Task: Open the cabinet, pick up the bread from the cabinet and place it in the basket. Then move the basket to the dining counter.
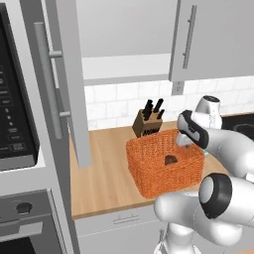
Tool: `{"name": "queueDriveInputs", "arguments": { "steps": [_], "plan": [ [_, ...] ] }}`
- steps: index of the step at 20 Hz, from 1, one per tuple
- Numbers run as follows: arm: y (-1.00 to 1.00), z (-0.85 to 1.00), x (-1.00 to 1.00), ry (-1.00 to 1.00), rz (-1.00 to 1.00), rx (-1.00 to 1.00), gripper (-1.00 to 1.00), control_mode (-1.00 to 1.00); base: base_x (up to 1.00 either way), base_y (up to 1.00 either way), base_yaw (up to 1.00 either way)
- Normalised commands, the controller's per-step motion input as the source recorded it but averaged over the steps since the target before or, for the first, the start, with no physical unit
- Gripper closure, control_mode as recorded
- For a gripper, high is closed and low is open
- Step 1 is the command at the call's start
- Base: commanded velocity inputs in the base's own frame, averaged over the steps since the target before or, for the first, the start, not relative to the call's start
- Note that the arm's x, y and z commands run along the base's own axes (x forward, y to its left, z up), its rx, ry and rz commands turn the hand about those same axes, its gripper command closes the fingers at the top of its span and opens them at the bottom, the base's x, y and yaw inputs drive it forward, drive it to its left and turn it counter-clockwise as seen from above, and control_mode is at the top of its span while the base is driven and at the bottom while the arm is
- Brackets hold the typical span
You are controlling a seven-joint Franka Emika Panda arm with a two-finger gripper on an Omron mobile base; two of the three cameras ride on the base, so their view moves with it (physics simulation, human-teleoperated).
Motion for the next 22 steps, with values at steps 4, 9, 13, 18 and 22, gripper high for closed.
{"name": "queueDriveInputs", "arguments": {
  "steps": [4, 9, 13, 18, 22],
  "plan": [
    [0.01, 0.21, 0.00, -0.07, -0.17, 0.05, 1.00, -1.00, 0.00, 0.00, 0.00],
    [0.00, 0.28, 0.00, -0.07, -0.18, 0.10, 1.00, -1.00, 0.00, 0.00, 0.00],
    [0.00, 0.37, -0.02, -0.07, -0.16, 0.11, 1.00, -1.00, 0.00, 0.00, 0.00],
    [0.00, 0.67, -0.27, -0.03, -0.10, 0.01, 1.00, -1.00, 0.00, 0.00, 0.00],
    [0.00, 0.73, -0.37, -0.03, -0.09, 0.00, 1.00, -1.00, 0.00, 0.00, 0.00]
  ]
}}
